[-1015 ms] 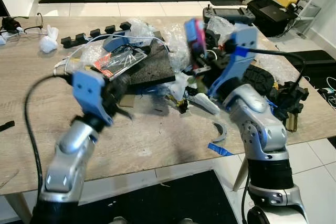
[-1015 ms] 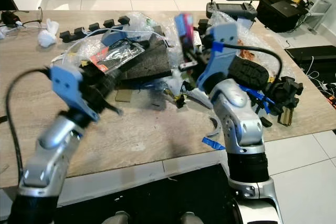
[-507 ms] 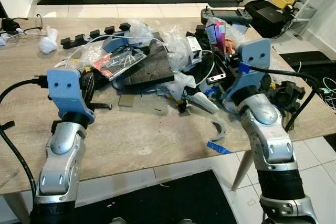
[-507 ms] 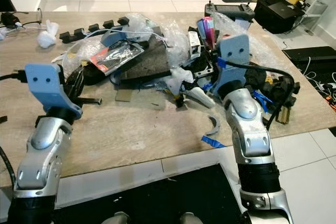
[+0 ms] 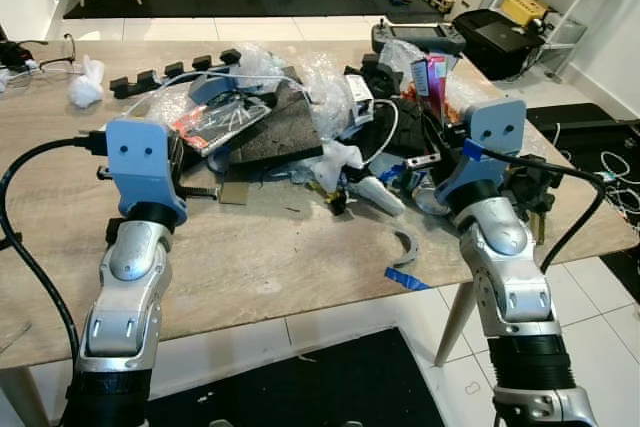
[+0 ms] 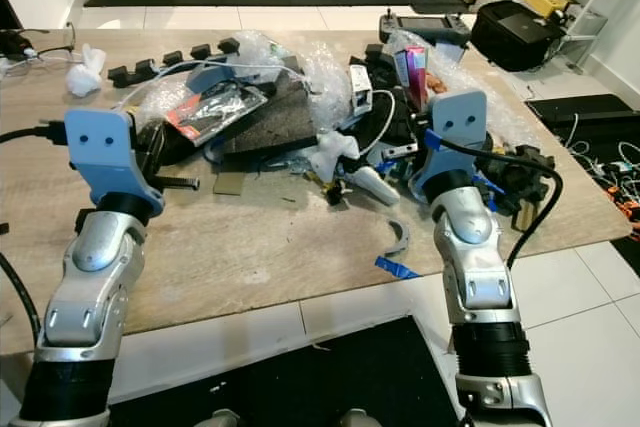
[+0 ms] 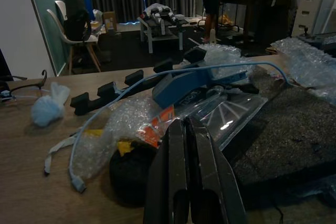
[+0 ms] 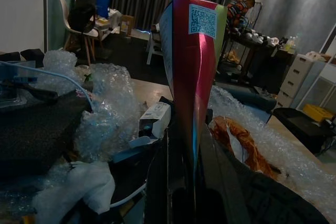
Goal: Picking trash to rubbish bin
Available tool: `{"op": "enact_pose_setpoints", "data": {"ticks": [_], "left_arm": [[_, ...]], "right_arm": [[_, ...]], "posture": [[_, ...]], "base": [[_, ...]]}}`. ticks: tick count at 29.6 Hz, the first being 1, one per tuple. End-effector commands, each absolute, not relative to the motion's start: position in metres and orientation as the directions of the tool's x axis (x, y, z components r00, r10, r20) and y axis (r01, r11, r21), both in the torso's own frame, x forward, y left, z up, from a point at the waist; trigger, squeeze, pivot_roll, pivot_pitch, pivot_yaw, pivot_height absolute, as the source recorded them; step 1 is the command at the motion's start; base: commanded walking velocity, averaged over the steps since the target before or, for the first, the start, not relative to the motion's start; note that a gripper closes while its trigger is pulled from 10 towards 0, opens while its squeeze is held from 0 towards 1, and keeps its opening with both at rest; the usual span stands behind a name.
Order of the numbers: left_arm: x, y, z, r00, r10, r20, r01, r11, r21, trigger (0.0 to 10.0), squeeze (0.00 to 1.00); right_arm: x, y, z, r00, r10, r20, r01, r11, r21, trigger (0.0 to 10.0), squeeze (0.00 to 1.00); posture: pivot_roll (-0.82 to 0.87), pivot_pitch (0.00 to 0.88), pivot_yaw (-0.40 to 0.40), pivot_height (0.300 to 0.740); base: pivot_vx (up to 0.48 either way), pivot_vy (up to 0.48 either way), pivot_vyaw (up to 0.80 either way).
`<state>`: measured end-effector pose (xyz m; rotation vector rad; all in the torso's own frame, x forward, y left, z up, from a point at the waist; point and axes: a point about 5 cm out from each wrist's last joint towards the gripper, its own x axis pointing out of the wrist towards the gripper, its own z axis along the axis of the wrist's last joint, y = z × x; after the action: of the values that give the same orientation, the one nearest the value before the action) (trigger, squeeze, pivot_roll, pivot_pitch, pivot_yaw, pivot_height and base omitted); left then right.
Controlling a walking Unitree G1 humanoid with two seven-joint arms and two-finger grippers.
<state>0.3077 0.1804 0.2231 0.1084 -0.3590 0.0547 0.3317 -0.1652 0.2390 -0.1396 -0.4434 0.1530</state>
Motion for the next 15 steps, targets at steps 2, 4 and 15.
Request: {"op": "enact_pose_setpoints", "data": {"ticks": [2, 4, 15], "left_arm": [[0.31, 0.18, 0.22, 0.942, 0.018, 0.335, -0.06, 0.992, 0.115, 10.0, 0.0], [0.31, 0.177, 0.219, 0.943, 0.005, 0.334, -0.047, 0.992, 0.119, 10.0, 0.0], [0.311, 0.165, 0.219, 0.939, -0.05, 0.341, 0.001, 0.99, 0.143, 10.0, 0.0]], "right_arm": [[0.333, -0.164, 0.237, 0.891, 0.18, 0.416, -0.117, 0.978, -0.173, 10.0, 0.0], [0.333, -0.164, 0.235, 0.893, 0.186, 0.41, -0.124, 0.977, -0.174, 10.0, 0.0], [0.333, -0.161, 0.229, 0.896, 0.196, 0.4, -0.142, 0.977, -0.159, 10.0, 0.0]], "posture": [[0.02, 0.084, -0.066, 0.74], [0.02, 0.088, -0.06, 0.74], [0.02, 0.101, -0.057, 0.74]], "base": [[0.0, 0.0, 0.0], [0.0, 0.0, 0.0], [0.0, 0.0, -0.17]]}}
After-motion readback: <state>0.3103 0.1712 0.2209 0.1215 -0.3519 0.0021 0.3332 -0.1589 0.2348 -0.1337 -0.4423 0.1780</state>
